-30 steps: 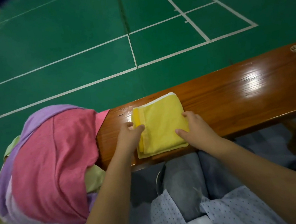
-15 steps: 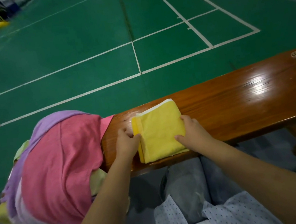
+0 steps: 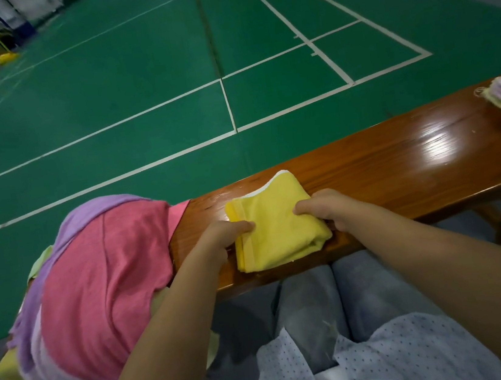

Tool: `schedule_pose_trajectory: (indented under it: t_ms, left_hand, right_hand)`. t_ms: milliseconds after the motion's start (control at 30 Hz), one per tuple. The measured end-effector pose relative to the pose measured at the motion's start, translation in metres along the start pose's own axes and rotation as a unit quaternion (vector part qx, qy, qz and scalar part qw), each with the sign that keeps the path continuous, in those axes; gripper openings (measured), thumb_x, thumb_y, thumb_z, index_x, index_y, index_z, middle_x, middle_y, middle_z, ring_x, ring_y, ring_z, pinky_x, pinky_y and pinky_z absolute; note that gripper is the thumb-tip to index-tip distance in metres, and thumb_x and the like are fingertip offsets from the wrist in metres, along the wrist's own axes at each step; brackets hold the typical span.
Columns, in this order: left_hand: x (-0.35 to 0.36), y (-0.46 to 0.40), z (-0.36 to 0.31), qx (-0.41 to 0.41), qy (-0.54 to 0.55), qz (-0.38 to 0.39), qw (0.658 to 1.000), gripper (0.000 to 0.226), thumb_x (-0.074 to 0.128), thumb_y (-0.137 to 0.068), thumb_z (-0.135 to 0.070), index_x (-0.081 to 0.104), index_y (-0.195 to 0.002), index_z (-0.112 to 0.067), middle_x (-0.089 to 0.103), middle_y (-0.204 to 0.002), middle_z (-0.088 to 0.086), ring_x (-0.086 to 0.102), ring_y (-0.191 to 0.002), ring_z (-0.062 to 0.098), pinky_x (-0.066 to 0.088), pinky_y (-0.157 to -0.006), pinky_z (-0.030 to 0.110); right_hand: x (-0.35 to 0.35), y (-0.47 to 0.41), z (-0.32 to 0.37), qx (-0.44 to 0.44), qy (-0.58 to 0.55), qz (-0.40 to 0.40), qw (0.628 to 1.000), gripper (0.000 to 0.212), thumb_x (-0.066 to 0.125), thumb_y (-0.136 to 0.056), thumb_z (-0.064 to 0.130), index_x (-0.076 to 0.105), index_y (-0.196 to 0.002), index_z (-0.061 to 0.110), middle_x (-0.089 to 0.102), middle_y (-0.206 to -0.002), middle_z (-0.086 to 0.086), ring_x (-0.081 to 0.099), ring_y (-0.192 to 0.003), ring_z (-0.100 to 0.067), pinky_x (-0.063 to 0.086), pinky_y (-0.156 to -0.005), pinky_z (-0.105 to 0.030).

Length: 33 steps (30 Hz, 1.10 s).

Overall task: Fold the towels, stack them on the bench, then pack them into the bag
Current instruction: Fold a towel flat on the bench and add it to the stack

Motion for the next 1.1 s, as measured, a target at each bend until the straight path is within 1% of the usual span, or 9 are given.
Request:
schedule_pose_trajectory:
  t_ms: [100, 200, 300, 433, 600, 767, 933, 1033, 1100]
  left_hand:
    - [0.017, 0.003, -0.014, 0.029, 0.049, 0.04, 0.998, 0.058, 0.073, -0.084, -0.022, 0.047, -0.133, -0.01, 0.056, -0.125, 0.009, 0.055, -0.102, 0.026, 0.05, -0.089, 0.042]
    - [0.045, 0.009, -0.033, 0.066, 0.101, 0.079, 0.989, 0.048, 0.07, -0.086, -0.015, 0.05, -0.13, -0.012, 0.061, -0.109, 0.003, 0.059, -0.096, 0.025, 0.05, -0.083, 0.042]
    - [0.076, 0.015, -0.055, 0.106, 0.125, 0.103, 0.981, 0.039, 0.068, -0.088, -0.013, 0.052, -0.124, -0.015, 0.062, -0.102, 0.001, 0.06, -0.091, 0.023, 0.05, -0.078, 0.042]
    - [0.133, 0.029, -0.094, 0.126, 0.127, 0.162, 0.971, 0.034, 0.066, -0.089, -0.013, 0.051, -0.12, -0.015, 0.061, -0.103, 0.004, 0.06, -0.094, 0.026, 0.05, -0.078, 0.047]
    - [0.213, 0.045, -0.151, 0.141, 0.106, 0.223, 0.959, 0.035, 0.063, -0.091, -0.012, 0.051, -0.124, -0.01, 0.062, -0.113, 0.01, 0.06, -0.105, 0.032, 0.05, -0.085, 0.048]
    - [0.295, 0.062, -0.203, 0.143, 0.098, 0.274, 0.946, 0.031, 0.063, -0.091, -0.01, 0.053, -0.12, -0.008, 0.063, -0.105, 0.01, 0.061, -0.096, 0.029, 0.051, -0.083, 0.046]
    - [0.37, 0.071, -0.239, 0.135, 0.083, 0.314, 0.936, 0.025, 0.061, -0.093, -0.01, 0.051, -0.116, -0.011, 0.06, -0.104, 0.01, 0.059, -0.087, 0.026, 0.051, -0.081, 0.044]
    - [0.408, 0.074, -0.253, 0.127, 0.082, 0.331, 0.931, 0.019, 0.06, -0.093, -0.011, 0.052, -0.11, -0.015, 0.059, -0.098, 0.007, 0.058, -0.084, 0.023, 0.052, -0.073, 0.039]
    - [0.433, 0.074, -0.259, 0.125, 0.086, 0.341, 0.928, 0.02, 0.06, -0.093, -0.011, 0.052, -0.11, -0.016, 0.06, -0.103, 0.007, 0.058, -0.086, 0.024, 0.051, -0.07, 0.038]
  right_hand:
    - [-0.026, 0.004, 0.003, -0.021, 0.008, -0.006, 1.0, 0.05, 0.06, -0.09, 0.027, 0.046, -0.132, 0.006, 0.052, -0.129, -0.012, 0.048, -0.097, -0.024, 0.041, -0.077, -0.033]
    - [-0.066, 0.007, 0.003, -0.036, 0.004, -0.028, 0.999, 0.046, 0.058, -0.091, 0.028, 0.045, -0.13, 0.01, 0.051, -0.124, -0.009, 0.049, -0.097, -0.023, 0.041, -0.075, -0.034]
    - [-0.109, 0.009, 0.004, -0.062, -0.004, -0.07, 0.996, 0.036, 0.061, -0.089, 0.029, 0.049, -0.119, 0.013, 0.053, -0.118, -0.008, 0.052, -0.097, -0.025, 0.045, -0.073, -0.034]
    - [-0.183, 0.019, 0.001, -0.082, 0.012, -0.138, 0.987, 0.037, 0.063, -0.087, 0.029, 0.052, -0.118, 0.013, 0.055, -0.114, -0.008, 0.054, -0.097, -0.026, 0.044, -0.068, -0.03]
    - [-0.277, 0.032, -0.006, -0.086, 0.043, -0.212, 0.973, 0.041, 0.063, -0.085, 0.03, 0.055, -0.12, 0.012, 0.055, -0.116, -0.009, 0.053, -0.102, -0.027, 0.043, -0.078, -0.032]
    - [-0.364, 0.043, -0.019, -0.076, 0.018, -0.28, 0.957, 0.024, 0.064, -0.085, 0.025, 0.057, -0.105, 0.014, 0.057, -0.105, -0.01, 0.054, -0.095, -0.027, 0.047, -0.079, -0.037]
    - [-0.435, 0.037, -0.038, -0.057, 0.016, -0.326, 0.944, 0.017, 0.064, -0.086, 0.019, 0.056, -0.1, 0.013, 0.053, -0.093, -0.006, 0.051, -0.079, -0.021, 0.04, -0.058, -0.028]
    - [-0.469, 0.033, -0.052, -0.034, 0.032, -0.36, 0.932, 0.016, 0.065, -0.084, 0.024, 0.058, -0.095, 0.015, 0.055, -0.088, -0.004, 0.052, -0.08, -0.023, 0.043, -0.064, -0.031]
    - [-0.489, 0.029, -0.061, -0.037, 0.036, -0.386, 0.921, 0.011, 0.067, -0.081, 0.024, 0.058, -0.083, 0.018, 0.058, -0.088, -0.007, 0.054, -0.082, -0.026, 0.045, -0.07, -0.034]
Point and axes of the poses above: each hand's wrist, its own y-axis away from the middle knuckle, its own x-axis out of the palm, z = x × y, the point moved 1 cm from there along -y, towards the middle knuckle
